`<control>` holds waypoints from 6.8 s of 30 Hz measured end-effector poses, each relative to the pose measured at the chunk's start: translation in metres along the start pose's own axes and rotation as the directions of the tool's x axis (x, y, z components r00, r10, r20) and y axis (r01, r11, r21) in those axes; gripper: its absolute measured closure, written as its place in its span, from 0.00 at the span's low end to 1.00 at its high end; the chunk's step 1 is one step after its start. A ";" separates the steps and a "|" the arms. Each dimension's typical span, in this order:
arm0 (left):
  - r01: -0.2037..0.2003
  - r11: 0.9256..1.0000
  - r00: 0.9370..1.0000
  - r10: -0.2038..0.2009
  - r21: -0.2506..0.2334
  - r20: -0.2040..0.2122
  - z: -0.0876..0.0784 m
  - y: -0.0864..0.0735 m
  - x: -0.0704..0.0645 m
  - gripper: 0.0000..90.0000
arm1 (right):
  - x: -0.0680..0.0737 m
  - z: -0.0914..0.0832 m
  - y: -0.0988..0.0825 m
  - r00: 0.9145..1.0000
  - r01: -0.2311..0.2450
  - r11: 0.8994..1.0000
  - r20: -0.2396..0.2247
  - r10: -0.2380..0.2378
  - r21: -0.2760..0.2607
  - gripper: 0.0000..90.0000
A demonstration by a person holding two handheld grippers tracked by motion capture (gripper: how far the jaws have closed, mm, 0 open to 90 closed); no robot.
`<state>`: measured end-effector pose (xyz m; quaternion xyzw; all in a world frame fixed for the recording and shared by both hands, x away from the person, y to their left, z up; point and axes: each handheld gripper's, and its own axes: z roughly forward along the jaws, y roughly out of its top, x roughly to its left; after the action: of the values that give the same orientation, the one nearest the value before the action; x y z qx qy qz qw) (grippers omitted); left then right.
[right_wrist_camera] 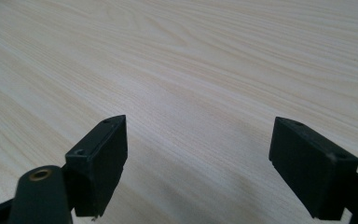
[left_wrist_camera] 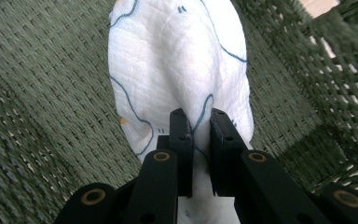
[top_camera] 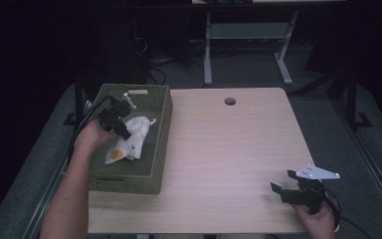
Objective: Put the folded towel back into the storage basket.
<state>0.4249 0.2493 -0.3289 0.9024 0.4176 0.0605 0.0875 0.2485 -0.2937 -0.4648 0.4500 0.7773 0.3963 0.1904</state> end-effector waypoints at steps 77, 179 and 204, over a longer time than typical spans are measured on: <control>0.012 0.996 0.999 -0.016 -0.083 -0.045 -0.005 -0.009 0.002 0.59 | 0.005 0.000 0.001 1.000 0.008 1.000 0.010 -0.008 0.012 0.21; -0.352 0.925 0.933 0.359 -0.143 0.025 -0.021 0.100 -0.159 0.49 | 0.002 -0.008 0.002 1.000 0.007 1.000 0.015 -0.007 -0.014 0.21; -0.412 0.893 0.895 0.434 -0.179 0.104 0.009 0.134 -0.227 0.42 | 0.001 -0.011 0.001 1.000 0.009 1.000 0.020 -0.008 -0.021 0.21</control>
<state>0.3799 -0.0109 -0.3181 0.9642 0.1978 0.0459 0.1703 0.2411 -0.2974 -0.4575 0.4484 0.7732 0.3991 0.2043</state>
